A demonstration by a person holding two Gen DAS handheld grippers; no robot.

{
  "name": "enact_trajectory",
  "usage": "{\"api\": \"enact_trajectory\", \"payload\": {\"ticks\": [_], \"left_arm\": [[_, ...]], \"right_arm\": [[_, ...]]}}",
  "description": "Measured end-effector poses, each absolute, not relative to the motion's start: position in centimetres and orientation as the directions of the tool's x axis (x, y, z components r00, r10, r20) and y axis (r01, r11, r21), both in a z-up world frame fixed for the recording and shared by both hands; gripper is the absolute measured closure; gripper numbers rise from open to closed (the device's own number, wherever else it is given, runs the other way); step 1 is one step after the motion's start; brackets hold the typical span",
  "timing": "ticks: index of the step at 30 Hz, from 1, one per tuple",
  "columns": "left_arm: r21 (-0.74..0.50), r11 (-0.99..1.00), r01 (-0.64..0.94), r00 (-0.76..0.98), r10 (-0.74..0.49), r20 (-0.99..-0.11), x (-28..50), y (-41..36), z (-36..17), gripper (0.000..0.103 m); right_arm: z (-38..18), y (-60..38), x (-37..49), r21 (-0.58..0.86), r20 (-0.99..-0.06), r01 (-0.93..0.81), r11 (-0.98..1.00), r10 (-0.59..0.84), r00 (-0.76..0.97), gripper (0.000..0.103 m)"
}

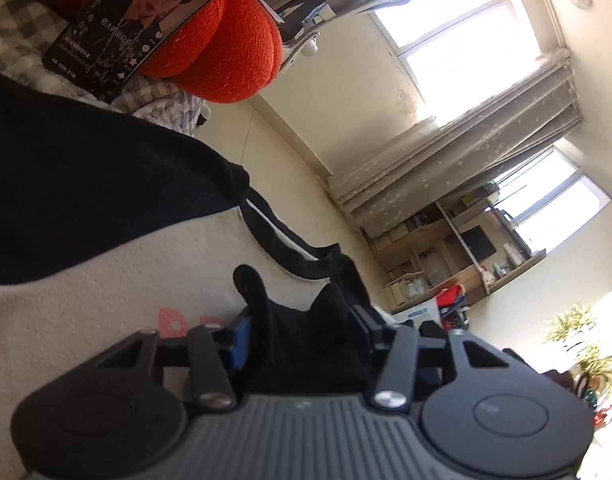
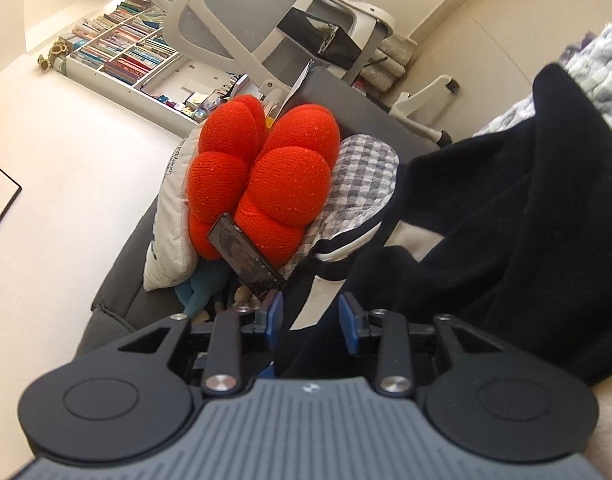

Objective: Fold clothes

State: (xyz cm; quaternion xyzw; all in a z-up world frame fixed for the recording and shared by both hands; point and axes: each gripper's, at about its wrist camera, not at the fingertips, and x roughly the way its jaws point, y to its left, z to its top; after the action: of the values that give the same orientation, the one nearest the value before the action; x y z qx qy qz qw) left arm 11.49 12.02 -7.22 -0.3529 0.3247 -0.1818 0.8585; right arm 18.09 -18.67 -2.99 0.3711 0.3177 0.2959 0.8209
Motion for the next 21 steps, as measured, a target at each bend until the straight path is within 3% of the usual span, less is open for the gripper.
{"api": "enact_trajectory", "payload": {"ticks": [1, 3, 9, 21], "left_arm": [[-0.683, 0.727, 0.074, 0.721, -0.512, -0.467, 11.7, 11.7, -6.9, 0.086], [-0.625, 0.778, 0.059, 0.726, -0.464, -0.508, 12.1, 11.5, -6.2, 0.098], [-0.516, 0.855, 0.053, 0.767, -0.366, -0.528, 13.0, 13.1, -4.0, 0.098], [-0.420, 0.907, -0.025, 0.798, -0.235, -0.555, 14.2, 17.3, -3.2, 0.098]], "right_arm": [[-2.7, -18.8, 17.8, 0.764, -0.320, -0.257, 0.592, 0.693, 0.646, 0.065], [-2.1, -19.0, 17.2, 0.702, -0.343, -0.271, 0.659, 0.646, 0.682, 0.061], [-1.7, -18.9, 16.1, 0.524, -0.394, -0.282, 0.804, 0.522, 0.756, 0.052], [-1.7, -20.3, 16.0, 0.394, -0.409, -0.201, 0.897, 0.367, 0.835, 0.042]]}}
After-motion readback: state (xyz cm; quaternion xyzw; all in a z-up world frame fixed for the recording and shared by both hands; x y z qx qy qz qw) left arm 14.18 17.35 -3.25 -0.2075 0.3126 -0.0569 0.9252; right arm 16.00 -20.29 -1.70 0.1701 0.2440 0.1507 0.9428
